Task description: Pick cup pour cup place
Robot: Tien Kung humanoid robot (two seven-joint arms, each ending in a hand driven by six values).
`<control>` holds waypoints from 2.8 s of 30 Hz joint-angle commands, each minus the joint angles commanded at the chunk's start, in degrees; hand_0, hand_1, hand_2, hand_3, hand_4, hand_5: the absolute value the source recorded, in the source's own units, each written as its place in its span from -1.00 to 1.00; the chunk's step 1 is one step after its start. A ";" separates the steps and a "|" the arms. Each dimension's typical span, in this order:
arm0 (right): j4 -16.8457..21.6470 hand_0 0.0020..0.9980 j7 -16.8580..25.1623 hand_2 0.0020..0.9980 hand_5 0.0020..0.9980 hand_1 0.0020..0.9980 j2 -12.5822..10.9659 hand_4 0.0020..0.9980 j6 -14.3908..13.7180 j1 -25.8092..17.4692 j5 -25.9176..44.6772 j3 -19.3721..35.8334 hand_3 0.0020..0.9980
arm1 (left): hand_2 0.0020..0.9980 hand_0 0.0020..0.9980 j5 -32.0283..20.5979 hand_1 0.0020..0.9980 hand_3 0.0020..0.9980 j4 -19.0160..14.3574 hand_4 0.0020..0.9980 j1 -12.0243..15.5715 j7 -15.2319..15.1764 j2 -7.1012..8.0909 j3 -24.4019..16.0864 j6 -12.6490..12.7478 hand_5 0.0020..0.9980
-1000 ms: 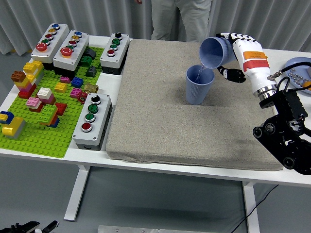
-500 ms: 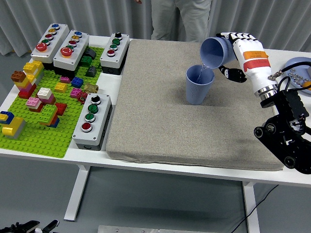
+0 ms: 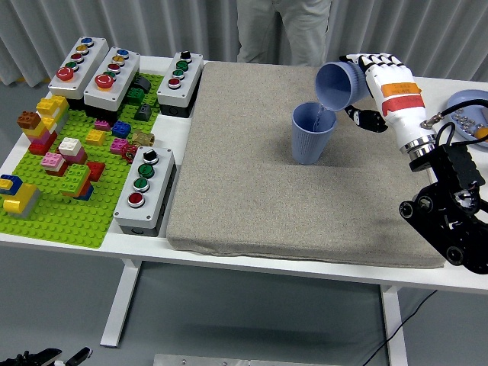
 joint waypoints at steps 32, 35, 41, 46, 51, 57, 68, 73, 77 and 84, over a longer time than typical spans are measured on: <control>-1.22 0.72 -1.83 0.03 -1.00 0.28 -0.27 0.34 0.00 1.13 -3.09 -3.55 0.08 | 0.67 0.53 -0.25 0.54 0.40 0.00 0.01 -0.38 -0.06 0.06 0.33 -0.02 1.00; -1.34 0.72 -1.99 0.03 -1.00 0.28 -0.26 0.34 0.00 1.16 -3.18 -3.69 0.08 | 0.67 0.53 -0.35 0.54 0.40 0.00 0.01 -0.35 -0.09 0.06 0.38 0.01 1.00; -1.23 0.73 -2.62 0.04 -1.00 0.28 -0.31 0.34 0.00 1.39 -3.83 -3.86 0.08 | 0.67 0.53 -0.45 0.54 0.40 0.00 0.01 -0.42 -0.12 0.08 0.49 0.01 1.00; -1.15 0.73 -3.22 0.04 -1.00 0.29 -0.41 0.33 0.00 1.49 -4.45 -4.21 0.08 | 0.67 0.53 -0.41 0.54 0.40 0.00 0.01 -0.42 -0.13 0.07 0.47 0.02 1.00; -1.01 0.73 -4.11 0.05 -1.00 0.29 -0.45 0.33 0.00 1.52 -5.38 -4.39 0.07 | 0.67 0.53 -0.53 0.54 0.40 0.00 0.01 -0.38 -0.16 0.07 0.51 0.02 1.00; -0.77 0.73 -6.00 0.05 -1.00 0.29 -0.51 0.33 0.00 1.76 -7.28 -4.99 0.07 | 0.67 0.53 -0.59 0.54 0.40 0.00 0.01 -0.43 -0.17 0.05 0.58 0.01 1.00; -0.57 0.74 -7.77 0.06 -1.00 0.29 -0.65 0.32 0.00 1.88 -8.72 -5.21 0.07 | 0.67 0.53 -0.47 0.54 0.40 0.00 0.01 -0.23 -0.13 0.07 0.50 -0.02 1.00; -0.45 0.74 -8.18 0.06 -1.00 0.29 -0.60 0.32 0.00 1.67 -8.78 -5.30 0.07 | 0.67 0.53 -0.41 0.54 0.40 0.00 0.01 -0.06 -0.10 0.08 0.43 -0.03 1.00; -0.53 0.74 -8.18 0.06 -1.00 0.30 -0.57 0.32 0.00 1.57 -7.84 -5.21 0.07 | 0.67 0.54 -0.34 0.54 0.40 0.00 0.01 -0.07 -0.09 0.06 0.42 -0.01 1.00; -0.04 0.74 -3.95 0.06 -1.00 0.29 -0.25 0.32 0.00 0.62 4.08 -1.88 0.07 | 0.67 0.54 -0.11 0.54 0.40 0.00 0.01 0.17 -0.06 -0.01 0.13 0.02 1.00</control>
